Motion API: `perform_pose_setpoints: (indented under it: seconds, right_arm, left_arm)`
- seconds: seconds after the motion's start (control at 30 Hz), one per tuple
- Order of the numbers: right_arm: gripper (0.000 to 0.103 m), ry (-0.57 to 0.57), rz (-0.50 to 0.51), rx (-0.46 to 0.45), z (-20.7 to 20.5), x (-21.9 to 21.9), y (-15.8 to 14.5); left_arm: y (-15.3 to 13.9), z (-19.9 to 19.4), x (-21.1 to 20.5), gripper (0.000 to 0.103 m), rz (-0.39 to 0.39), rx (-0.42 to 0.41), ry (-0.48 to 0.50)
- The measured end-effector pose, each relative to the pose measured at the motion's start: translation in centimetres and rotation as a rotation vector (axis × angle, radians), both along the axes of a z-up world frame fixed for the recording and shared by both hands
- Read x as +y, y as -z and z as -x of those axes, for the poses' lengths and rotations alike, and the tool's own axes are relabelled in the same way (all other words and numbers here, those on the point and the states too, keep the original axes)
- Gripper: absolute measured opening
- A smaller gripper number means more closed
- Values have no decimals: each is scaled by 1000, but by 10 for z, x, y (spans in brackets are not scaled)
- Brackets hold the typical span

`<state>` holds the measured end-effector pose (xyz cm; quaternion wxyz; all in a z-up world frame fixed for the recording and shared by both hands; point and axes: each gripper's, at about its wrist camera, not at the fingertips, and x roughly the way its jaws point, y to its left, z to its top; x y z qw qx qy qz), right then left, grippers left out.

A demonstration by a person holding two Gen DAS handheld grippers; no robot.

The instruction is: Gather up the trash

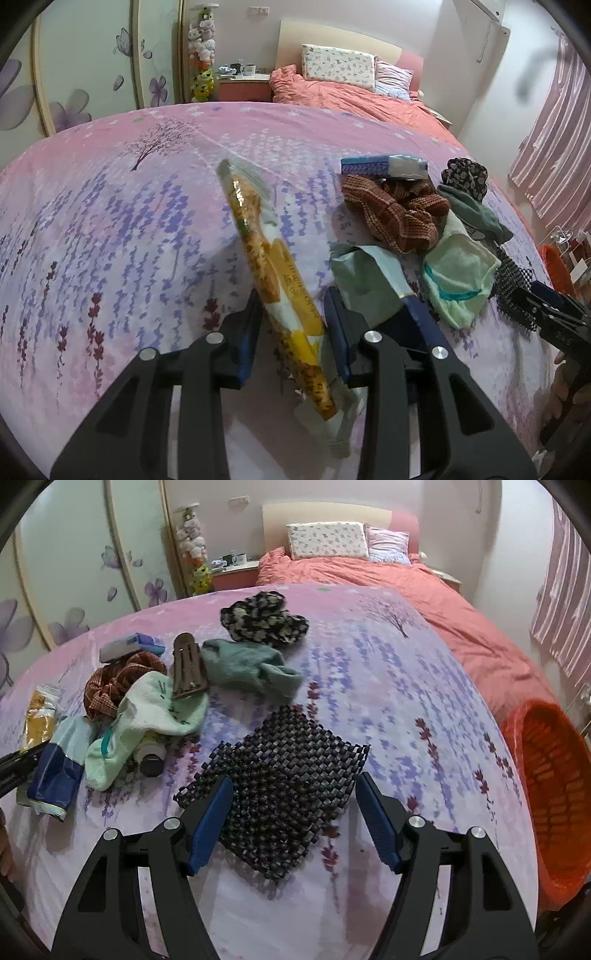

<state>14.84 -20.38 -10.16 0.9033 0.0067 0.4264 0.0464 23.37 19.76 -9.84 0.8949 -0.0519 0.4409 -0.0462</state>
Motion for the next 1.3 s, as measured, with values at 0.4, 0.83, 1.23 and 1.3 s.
perform_pose_setpoints:
  seconds: [0.4, 0.83, 1.23, 1.3]
  right_arm:
    - [18, -41, 30, -21, 8, 18, -1]
    - [13, 21, -83, -102, 35, -32, -37]
    - [13, 174, -70, -276, 88, -130, -83]
    - [13, 219, -53, -307, 97, -151, -87]
  left_arm:
    - [2, 10, -10, 13, -32, -17, 26]
    - [-46, 21, -15, 10, 1, -89, -21]
    - [-103, 45, -149, 10, 82, -184, 204]
    - [-109, 49, -188, 10, 115, -195, 285]
